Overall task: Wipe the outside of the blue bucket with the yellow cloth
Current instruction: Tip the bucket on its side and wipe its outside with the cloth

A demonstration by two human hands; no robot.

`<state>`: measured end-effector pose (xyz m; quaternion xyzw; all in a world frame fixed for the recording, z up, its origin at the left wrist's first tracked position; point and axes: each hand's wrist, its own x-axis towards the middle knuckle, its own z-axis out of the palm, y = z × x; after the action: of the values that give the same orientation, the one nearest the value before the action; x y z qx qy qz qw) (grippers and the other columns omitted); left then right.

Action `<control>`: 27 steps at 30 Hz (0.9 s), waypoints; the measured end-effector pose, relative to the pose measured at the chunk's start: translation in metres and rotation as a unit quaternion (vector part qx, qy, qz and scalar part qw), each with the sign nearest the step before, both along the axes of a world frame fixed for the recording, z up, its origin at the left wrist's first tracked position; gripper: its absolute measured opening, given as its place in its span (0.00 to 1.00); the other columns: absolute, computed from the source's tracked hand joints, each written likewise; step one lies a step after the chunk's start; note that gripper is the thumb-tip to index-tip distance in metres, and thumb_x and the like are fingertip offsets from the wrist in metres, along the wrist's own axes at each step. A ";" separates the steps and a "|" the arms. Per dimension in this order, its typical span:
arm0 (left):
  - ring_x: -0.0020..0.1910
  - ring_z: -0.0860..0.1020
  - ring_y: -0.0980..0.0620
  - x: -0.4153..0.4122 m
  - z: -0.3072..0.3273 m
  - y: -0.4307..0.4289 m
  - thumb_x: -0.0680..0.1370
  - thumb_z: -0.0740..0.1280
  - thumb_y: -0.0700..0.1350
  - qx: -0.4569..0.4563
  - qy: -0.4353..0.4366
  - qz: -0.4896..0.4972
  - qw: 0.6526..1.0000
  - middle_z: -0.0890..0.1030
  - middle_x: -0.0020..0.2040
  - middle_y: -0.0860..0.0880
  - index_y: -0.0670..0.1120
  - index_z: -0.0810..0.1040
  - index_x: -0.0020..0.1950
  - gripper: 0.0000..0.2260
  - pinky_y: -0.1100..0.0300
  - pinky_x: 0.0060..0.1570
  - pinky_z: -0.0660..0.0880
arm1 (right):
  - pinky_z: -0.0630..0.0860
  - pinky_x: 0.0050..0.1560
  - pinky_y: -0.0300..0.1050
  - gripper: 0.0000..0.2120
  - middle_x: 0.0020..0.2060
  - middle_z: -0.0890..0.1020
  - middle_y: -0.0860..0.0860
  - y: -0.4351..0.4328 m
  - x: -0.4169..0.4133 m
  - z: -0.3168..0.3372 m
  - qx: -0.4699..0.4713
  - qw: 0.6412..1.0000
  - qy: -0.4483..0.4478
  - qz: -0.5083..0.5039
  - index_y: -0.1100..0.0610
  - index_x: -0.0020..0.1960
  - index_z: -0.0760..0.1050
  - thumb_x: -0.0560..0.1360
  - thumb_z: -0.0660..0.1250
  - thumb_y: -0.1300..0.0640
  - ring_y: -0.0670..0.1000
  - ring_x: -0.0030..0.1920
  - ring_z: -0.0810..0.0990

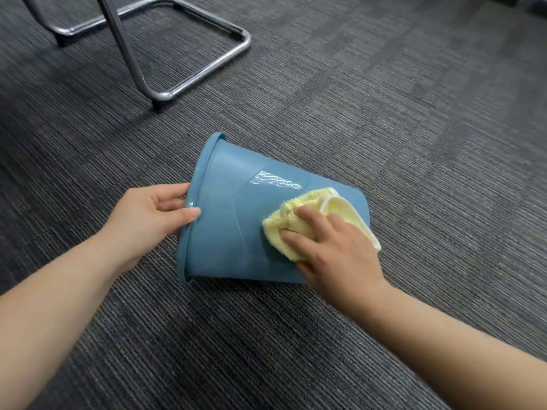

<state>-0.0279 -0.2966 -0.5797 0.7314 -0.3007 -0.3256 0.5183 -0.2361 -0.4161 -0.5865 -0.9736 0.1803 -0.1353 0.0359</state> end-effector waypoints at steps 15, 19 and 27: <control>0.31 0.79 0.65 -0.002 0.005 -0.012 0.70 0.66 0.35 0.013 0.042 0.041 0.998 0.82 0.39 0.53 0.43 0.73 0.59 0.18 0.72 0.29 0.75 | 0.74 0.28 0.49 0.16 0.53 0.80 0.63 -0.034 -0.007 0.007 0.047 0.989 -0.009 -0.137 0.57 0.45 0.80 0.58 0.76 0.63 0.65 0.39 0.80; 0.31 0.80 0.64 -0.005 0.005 -0.012 0.70 0.66 0.35 0.004 0.049 0.035 0.998 0.82 0.28 0.60 0.49 0.75 0.53 0.15 0.71 0.29 0.76 | 0.74 0.25 0.42 0.18 0.48 0.83 0.59 0.007 0.010 0.008 0.022 0.999 -0.035 -0.023 0.54 0.43 0.81 0.53 0.76 0.57 0.60 0.32 0.80; 0.31 0.81 0.61 0.001 0.002 -0.009 0.70 0.66 0.35 -0.001 0.078 0.042 0.996 0.83 0.28 0.58 0.46 0.75 0.53 0.14 0.69 0.30 0.76 | 0.75 0.26 0.43 0.20 0.47 0.83 0.61 -0.011 0.004 0.005 0.026 0.999 -0.001 -0.030 0.55 0.43 0.81 0.52 0.79 0.59 0.60 0.32 0.80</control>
<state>-0.0271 -0.3059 -0.5777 0.7153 -0.2287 -0.3597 0.5537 -0.2318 -0.4268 -0.5815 -0.9663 0.2132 -0.1322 0.0576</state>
